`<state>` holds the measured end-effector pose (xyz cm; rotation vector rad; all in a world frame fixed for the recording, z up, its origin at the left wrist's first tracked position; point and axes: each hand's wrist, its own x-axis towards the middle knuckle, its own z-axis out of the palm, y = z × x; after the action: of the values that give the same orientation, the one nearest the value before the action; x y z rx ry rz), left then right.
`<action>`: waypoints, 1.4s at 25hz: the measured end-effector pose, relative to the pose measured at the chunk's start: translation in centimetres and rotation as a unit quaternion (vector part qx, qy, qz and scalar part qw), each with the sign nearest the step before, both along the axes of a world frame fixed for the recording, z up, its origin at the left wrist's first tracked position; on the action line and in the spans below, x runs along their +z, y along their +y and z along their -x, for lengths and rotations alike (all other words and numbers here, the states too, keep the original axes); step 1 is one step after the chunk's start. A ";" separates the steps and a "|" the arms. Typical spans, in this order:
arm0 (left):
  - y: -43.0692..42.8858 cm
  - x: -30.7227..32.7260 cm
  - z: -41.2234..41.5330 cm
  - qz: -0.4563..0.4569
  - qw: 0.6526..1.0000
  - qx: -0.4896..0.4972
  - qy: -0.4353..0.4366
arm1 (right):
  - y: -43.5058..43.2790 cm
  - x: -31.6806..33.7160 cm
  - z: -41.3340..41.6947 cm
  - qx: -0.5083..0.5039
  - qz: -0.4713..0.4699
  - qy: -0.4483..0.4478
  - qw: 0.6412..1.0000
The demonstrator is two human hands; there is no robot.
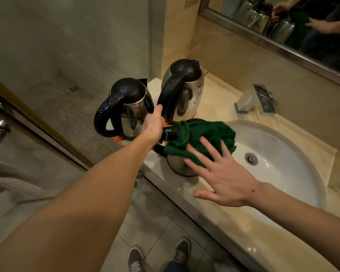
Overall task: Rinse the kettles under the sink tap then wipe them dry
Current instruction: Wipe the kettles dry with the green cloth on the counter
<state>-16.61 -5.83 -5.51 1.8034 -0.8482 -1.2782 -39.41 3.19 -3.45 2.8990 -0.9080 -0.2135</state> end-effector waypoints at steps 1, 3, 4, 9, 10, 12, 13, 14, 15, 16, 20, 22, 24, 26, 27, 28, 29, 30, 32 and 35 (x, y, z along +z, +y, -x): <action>0.0 0.1 0.0 -0.004 1.000 -0.004 0.006 | -0.1 -0.1 -0.1 0.026 0.010 0.004 1.000; -0.1 0.3 0.2 -0.013 1.000 0.000 0.014 | -0.8 0.1 -0.5 0.032 0.010 0.004 0.999; -0.2 0.2 0.1 -0.014 1.000 0.002 0.017 | -1.1 0.1 -0.6 0.023 0.004 0.004 1.000; 0.0 -0.3 0.0 -0.007 0.999 -0.007 0.046 | -2.1 0.2 -1.2 -0.041 -0.039 -0.054 0.997; 0.1 -0.3 -0.1 -0.016 0.999 -0.006 0.048 | -2.5 0.4 -1.3 -0.060 -0.055 -0.071 0.994; 0.3 0.0 0.0 -0.013 0.999 -0.019 0.041 | -3.3 0.8 -1.6 -0.108 -0.090 -0.101 0.985; 0.5 0.4 0.2 -0.009 0.999 -0.026 0.037 | -3.6 1.1 -1.8 -0.141 -0.111 -0.117 0.977; 0.5 0.4 0.3 -0.002 0.999 -0.029 0.030 | -3.7 1.2 -2.0 -0.174 -0.131 -0.136 0.967; 0.5 0.4 0.3 0.000 0.999 -0.026 0.026 | -3.7 1.4 -2.3 -0.205 -0.149 -0.153 0.955; 0.5 0.2 0.2 -0.001 0.999 -0.021 0.027 | -3.8 1.5 -2.6 -0.230 -0.164 -0.161 0.946; 0.3 -0.2 0.3 -0.002 1.000 -0.009 0.020 | -5.8 3.5 -3.6 -0.362 -0.240 -0.284 0.855; 0.3 -0.2 0.4 0.004 1.000 0.003 0.010 | -8.3 4.1 -2.7 -0.486 -0.334 -0.470 0.657; 0.1 -0.5 0.4 0.007 1.000 0.009 0.007 | -9.9 3.6 -0.5 -0.544 -0.391 -0.596 0.442; 0.1 -0.8 0.4 0.009 1.000 0.011 0.000 | -10.1 2.4 1.3 -0.554 -0.399 -0.666 0.302; 0.0 -0.8 0.4 0.010 1.000 0.014 0.000 | -9.6 1.7 1.9 -0.558 -0.396 -0.682 0.260; 0.0 -0.9 0.4 0.008 1.000 0.016 0.000 | -8.9 1.1 2.3 -0.562 -0.396 -0.690 0.227; 0.0 -0.9 0.4 0.004 1.000 0.020 0.002 | -8.0 0.5 2.3 -0.562 -0.401 -0.695 0.203; -0.1 -0.9 0.4 0.000 1.000 0.022 0.005 | -6.9 0.1 2.0 -0.564 -0.409 -0.693 0.185; 0.0 -0.9 0.4 -0.001 1.000 0.027 0.008 | -5.2 -0.3 0.1 -0.577 -0.418 -0.684 0.154; 0.3 -0.5 0.5 0.008 1.000 0.023 0.020 | -3.7 -0.8 -3.5 -0.608 -0.401 -0.673 0.128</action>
<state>-17.12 -5.55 -6.02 1.7699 -0.7882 -1.2707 -35.92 -0.51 -4.23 -0.0159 1.4287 -1.1106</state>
